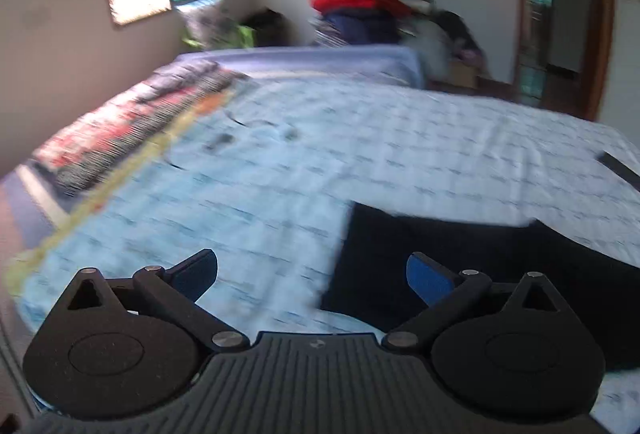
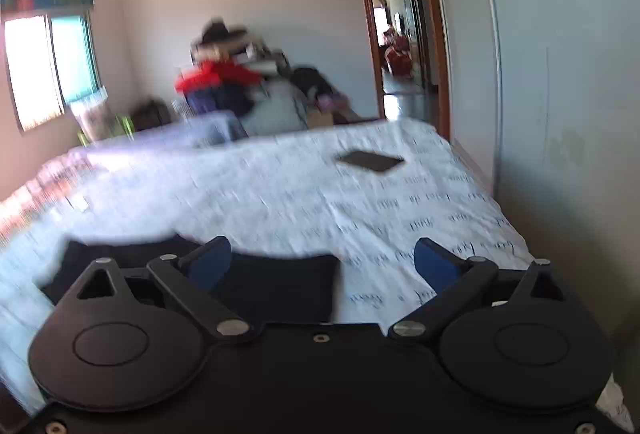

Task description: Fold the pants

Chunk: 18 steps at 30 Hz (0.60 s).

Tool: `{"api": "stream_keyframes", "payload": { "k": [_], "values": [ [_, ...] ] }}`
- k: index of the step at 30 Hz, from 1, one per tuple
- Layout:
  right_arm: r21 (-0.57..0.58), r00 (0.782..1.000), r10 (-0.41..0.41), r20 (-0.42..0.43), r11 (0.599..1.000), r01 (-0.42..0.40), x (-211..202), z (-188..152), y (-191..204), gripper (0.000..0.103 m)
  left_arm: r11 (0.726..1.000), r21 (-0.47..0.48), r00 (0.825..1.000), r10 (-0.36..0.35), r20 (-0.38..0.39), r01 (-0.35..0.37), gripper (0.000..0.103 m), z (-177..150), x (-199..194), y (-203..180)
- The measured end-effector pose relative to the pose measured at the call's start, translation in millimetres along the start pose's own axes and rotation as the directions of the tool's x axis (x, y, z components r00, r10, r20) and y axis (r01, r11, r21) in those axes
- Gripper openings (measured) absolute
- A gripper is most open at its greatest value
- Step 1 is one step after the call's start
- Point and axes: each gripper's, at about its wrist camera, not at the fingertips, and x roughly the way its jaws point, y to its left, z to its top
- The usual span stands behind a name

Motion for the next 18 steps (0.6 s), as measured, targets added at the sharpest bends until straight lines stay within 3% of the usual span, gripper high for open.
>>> {"api": "stream_keyframes", "payload": {
  "k": [1,3,6,10,11,12,13,14,18],
  "values": [
    [0.015,0.999,0.007,-0.033,1.000,-0.007,18,-8,0,0.091,0.996,0.010,0.996,-0.086,-0.035,0.086,0.101,-6,15,-20],
    [0.097,0.992,0.062,-0.110,0.994,-0.051,49,-20,-4,0.066,0.976,0.047,0.974,-0.208,-0.094,0.213,0.099,-20,40,-67],
    [0.248,0.975,0.131,-0.180,0.965,-0.084,81,-38,-15,0.057,0.935,0.168,0.947,-0.293,-0.132,0.312,0.099,-41,62,-138],
    [0.297,0.963,0.174,-0.205,0.949,-0.108,92,-49,-18,0.056,0.880,0.341,0.943,-0.322,-0.081,0.329,0.100,-59,71,-211],
    [0.290,0.960,0.184,-0.210,0.950,-0.119,92,-49,-17,0.048,0.872,0.361,0.942,-0.325,-0.078,0.331,0.100,-62,75,-223],
    [0.281,0.955,0.200,-0.221,0.950,-0.135,92,-48,-15,0.029,0.863,0.374,0.939,-0.333,-0.081,0.339,0.100,-66,83,-235],
    [0.268,0.954,0.200,-0.225,0.954,-0.137,92,-47,-14,0.023,0.859,0.376,0.936,-0.341,-0.088,0.349,0.100,-71,91,-242],
    [0.248,0.957,0.187,-0.223,0.960,-0.129,91,-47,-12,0.012,0.857,0.371,0.933,-0.347,-0.099,0.358,0.100,-74,97,-248],
    [0.183,0.956,0.164,-0.244,0.976,-0.121,85,-45,-17,0.007,0.864,0.330,0.925,-0.359,-0.127,0.380,0.099,-80,116,-261]
  ]
}}
